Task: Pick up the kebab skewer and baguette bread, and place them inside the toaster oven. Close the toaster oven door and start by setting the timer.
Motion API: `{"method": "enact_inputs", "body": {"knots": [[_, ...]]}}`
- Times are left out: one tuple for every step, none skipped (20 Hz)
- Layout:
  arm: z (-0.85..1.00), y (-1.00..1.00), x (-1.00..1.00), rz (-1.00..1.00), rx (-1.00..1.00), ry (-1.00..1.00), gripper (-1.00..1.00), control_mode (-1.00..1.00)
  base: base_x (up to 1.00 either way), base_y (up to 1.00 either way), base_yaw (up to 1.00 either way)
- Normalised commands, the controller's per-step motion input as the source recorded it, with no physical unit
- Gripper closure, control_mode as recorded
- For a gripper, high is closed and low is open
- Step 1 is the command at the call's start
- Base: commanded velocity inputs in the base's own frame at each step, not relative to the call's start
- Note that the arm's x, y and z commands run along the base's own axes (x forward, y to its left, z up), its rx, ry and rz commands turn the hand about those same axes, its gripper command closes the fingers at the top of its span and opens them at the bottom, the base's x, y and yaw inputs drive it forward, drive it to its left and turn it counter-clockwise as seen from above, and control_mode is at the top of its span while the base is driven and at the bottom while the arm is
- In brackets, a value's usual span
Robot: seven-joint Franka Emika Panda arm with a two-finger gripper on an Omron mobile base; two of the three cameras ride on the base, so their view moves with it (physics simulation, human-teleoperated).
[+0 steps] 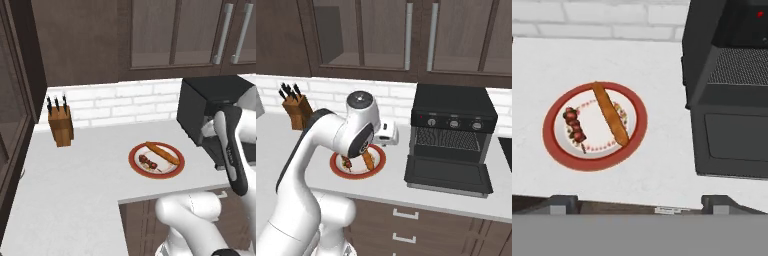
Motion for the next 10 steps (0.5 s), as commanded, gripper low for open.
{"method": "enact_inputs", "body": {"knots": [[-0.15, -1.00, -0.19, 0.00, 0.00, -0.33, -1.00, -1.00, 0.00, 0.00, 0.00], [-0.10, -1.00, -0.09, 0.00, 0.00, -0.32, -1.00, -1.00, 0.00, 0.00, 0.00], [-0.06, -1.00, -0.04, 0.00, 0.00, -0.32, -1.00, -1.00, 0.00, 0.00, 0.00], [-0.01, -1.00, 0.00, 0.00, 0.03, -0.28, -1.00, -1.00, 0.00, 0.00, 0.00], [0.00, -1.00, 0.00, -0.01, 0.07, -0.27, -1.00, -1.00, 0.00, 0.00, 0.00], [0.00, -1.00, 0.00, -0.01, 0.07, -0.27, -1.00, -1.00, 0.00, 0.00, 0.00], [0.00, -0.99, 0.00, -0.02, 0.07, -0.26, -1.00, -1.00, 0.00, 0.00, 0.00], [0.00, -0.89, 0.00, -0.03, 0.05, -0.26, -1.00, -1.00, 0.00, 0.00, 0.00], [0.00, -0.79, 0.16, -0.04, 0.03, -0.27, -1.00, -1.00, 0.00, 0.00, 0.00], [0.00, -0.78, 0.21, -0.04, 0.03, -0.29, -1.00, -1.00, 0.00, 0.00, 0.00]]}}
